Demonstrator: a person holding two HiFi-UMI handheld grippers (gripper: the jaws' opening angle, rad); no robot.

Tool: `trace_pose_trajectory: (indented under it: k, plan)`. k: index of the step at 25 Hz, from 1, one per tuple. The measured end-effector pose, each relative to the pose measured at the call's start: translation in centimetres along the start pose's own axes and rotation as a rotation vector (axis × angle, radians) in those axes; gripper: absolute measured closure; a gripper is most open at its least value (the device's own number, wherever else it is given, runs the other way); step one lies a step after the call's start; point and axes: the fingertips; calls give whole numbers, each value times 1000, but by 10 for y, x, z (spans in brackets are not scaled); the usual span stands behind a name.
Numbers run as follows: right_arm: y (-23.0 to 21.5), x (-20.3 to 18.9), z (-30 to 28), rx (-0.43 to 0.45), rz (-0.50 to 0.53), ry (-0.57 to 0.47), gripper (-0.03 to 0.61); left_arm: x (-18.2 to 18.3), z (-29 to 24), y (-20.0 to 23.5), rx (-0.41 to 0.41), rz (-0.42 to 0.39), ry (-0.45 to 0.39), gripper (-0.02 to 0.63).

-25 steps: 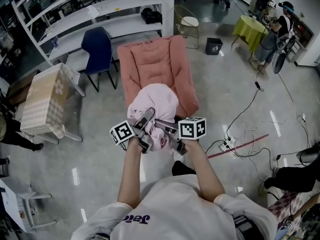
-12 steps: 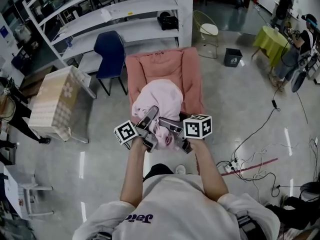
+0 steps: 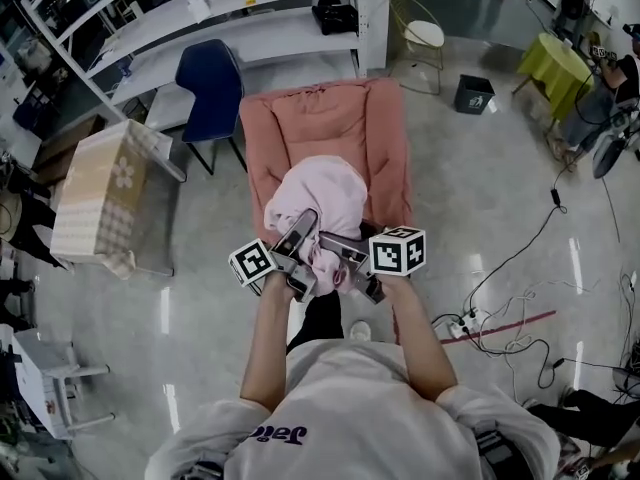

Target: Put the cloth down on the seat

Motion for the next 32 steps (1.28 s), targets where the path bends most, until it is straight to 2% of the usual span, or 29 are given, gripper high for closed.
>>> trace_pose_trajectory:
  k: [8,13,16,21,25,29,32]
  plan:
    - [-66,30,-59,2,-19,25,201,55,-47,60,52,9,10,184]
    - [-114,41,-103,3,-48,33,199,90,-74,110,97,74,5,184]
    - [-144,43,-127,-7,-70,46,199,107,-88,143,120,71,24,184]
    - [-198,30,-159,-50,-94,77,199,119,-110,202,158,98,39,184]
    - [-247,2,-174,-69,-150,84,198,110,-120,264,239,110,75,184]
    - [-288,-31,-190,-94,-203,105,198,102,-125,317,294,72,138,184]
    - [-320,-52,-200,-117,-223,121,199,98,-130,356,370,22,163,184]
Point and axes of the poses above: the fingertips, and each gripper's own axes: z backward along the fingers, y to its left, x out of its top, and after that the axes turned 5 degrees about x, right-handed
